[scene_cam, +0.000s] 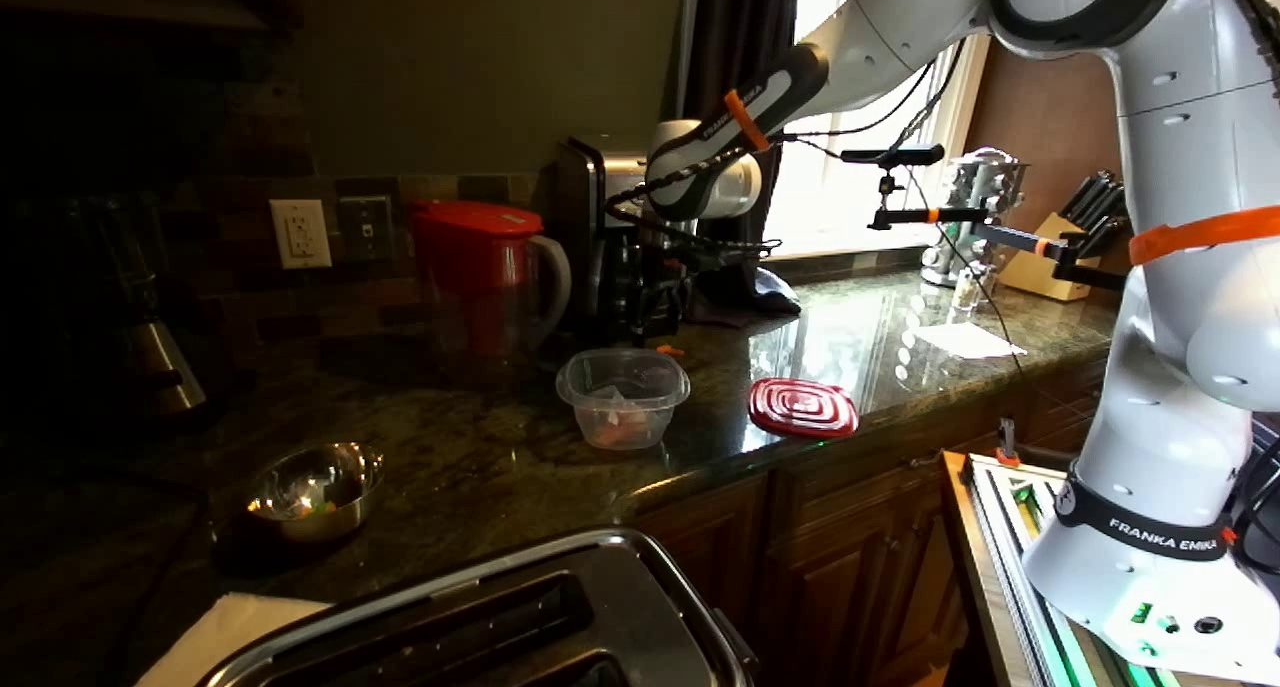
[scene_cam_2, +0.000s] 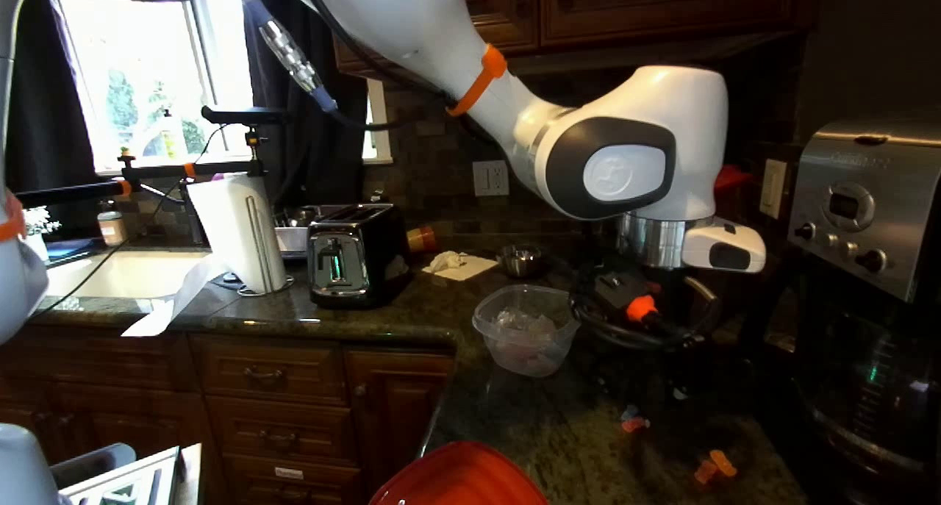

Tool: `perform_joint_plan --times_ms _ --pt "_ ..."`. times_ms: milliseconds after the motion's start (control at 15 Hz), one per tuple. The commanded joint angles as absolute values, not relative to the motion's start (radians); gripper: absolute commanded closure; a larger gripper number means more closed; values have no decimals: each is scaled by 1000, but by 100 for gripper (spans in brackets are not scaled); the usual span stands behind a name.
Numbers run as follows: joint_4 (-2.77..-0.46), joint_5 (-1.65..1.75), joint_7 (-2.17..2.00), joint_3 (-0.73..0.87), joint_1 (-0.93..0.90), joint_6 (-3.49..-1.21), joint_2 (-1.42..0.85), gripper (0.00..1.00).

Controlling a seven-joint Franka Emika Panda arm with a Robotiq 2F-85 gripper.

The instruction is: Put two gummy bears into the lunchbox

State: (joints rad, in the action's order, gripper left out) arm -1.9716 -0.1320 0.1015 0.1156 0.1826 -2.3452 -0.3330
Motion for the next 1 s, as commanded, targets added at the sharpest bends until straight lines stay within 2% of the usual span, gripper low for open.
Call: perform_joint_plan --times_ms 0,933 --pt "-1980 -79 21 128 154 -2458 -393 0" --pt "-1971 -77 38 123 180 -2345 -401 0"
